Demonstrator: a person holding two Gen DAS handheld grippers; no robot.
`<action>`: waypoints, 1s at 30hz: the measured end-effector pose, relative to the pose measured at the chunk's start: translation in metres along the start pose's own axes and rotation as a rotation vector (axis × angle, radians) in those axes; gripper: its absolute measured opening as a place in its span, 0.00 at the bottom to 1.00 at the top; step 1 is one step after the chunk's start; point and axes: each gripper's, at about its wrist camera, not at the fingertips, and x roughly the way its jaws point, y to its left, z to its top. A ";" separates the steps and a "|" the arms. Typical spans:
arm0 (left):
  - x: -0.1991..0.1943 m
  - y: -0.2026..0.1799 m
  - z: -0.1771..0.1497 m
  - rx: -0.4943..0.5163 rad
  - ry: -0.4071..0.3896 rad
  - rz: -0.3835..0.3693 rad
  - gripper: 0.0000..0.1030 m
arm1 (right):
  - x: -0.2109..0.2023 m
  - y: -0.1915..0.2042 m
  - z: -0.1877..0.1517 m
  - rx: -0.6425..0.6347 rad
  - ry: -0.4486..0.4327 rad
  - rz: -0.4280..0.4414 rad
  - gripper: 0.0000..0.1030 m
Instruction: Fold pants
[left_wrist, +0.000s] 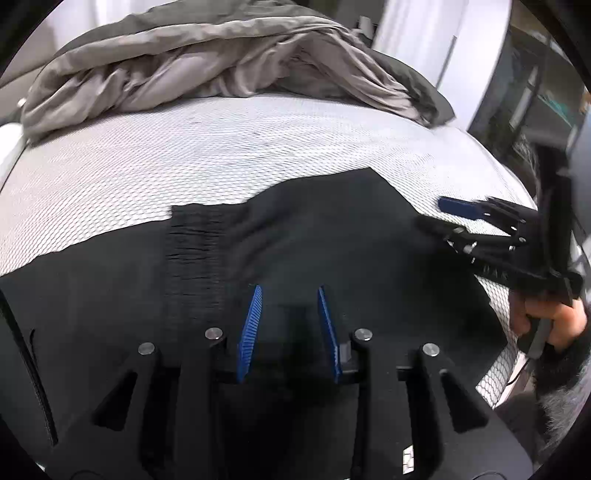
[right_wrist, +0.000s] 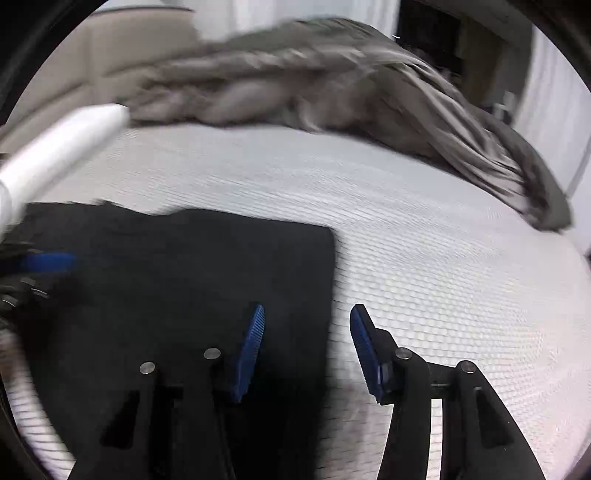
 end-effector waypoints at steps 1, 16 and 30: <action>0.008 -0.007 -0.002 0.009 0.020 -0.007 0.27 | 0.000 0.012 0.001 0.006 0.006 0.061 0.49; -0.026 0.010 -0.031 0.050 0.014 -0.010 0.27 | -0.001 -0.019 -0.022 0.072 0.056 -0.017 0.46; -0.023 0.012 -0.061 0.069 0.053 -0.060 0.33 | 0.008 0.017 -0.040 -0.114 0.119 -0.016 0.46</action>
